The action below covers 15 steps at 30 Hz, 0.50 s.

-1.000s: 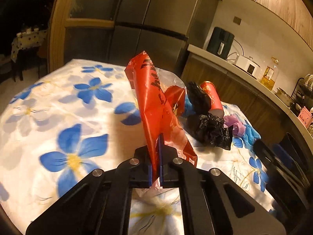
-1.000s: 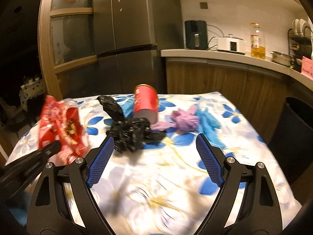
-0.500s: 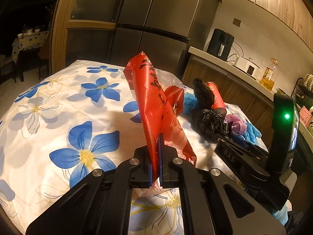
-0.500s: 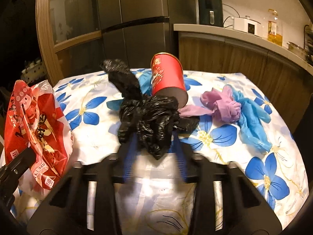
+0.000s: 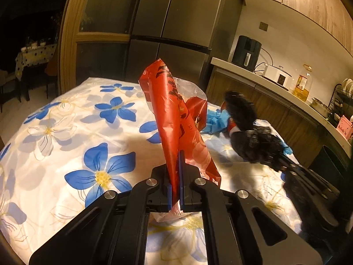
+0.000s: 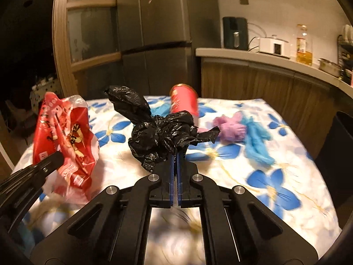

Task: Collect trash
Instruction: 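Carry the red bag and black bag over the black bin with both tools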

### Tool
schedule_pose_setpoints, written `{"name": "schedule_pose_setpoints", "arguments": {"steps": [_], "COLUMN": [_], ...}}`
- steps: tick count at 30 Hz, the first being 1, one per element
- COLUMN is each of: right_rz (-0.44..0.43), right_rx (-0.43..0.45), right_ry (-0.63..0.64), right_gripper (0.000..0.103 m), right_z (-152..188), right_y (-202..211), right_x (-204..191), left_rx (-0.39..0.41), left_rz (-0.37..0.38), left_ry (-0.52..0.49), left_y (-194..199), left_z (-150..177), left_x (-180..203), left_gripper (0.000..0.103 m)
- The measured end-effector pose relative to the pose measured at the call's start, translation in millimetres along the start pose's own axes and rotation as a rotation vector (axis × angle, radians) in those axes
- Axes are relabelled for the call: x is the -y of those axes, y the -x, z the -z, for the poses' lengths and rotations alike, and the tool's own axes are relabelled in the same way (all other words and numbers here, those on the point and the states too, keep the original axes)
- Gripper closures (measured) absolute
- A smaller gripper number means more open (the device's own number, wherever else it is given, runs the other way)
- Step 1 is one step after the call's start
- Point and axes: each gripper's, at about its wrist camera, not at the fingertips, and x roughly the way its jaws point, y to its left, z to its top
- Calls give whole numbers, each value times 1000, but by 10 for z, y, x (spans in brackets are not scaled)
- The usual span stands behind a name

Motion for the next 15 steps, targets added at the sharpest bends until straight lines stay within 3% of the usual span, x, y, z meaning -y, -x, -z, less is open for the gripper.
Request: {"name": "schedule_pose_setpoints", "arguments": {"steps": [7, 15], "right_rz": [38, 98], "right_rx": [67, 120], "right_ry": [-60, -109], "right_gripper": [101, 101], "right_z": [20, 78], "right_y": [535, 983], "right_x": [338, 739], "left_rx": [34, 47], "left_rz": [40, 98], "left_ry": [-39, -133], "left_y": [208, 338], "left_z": [5, 32], "left_x": [265, 890], "left_gripper": [99, 99]}}
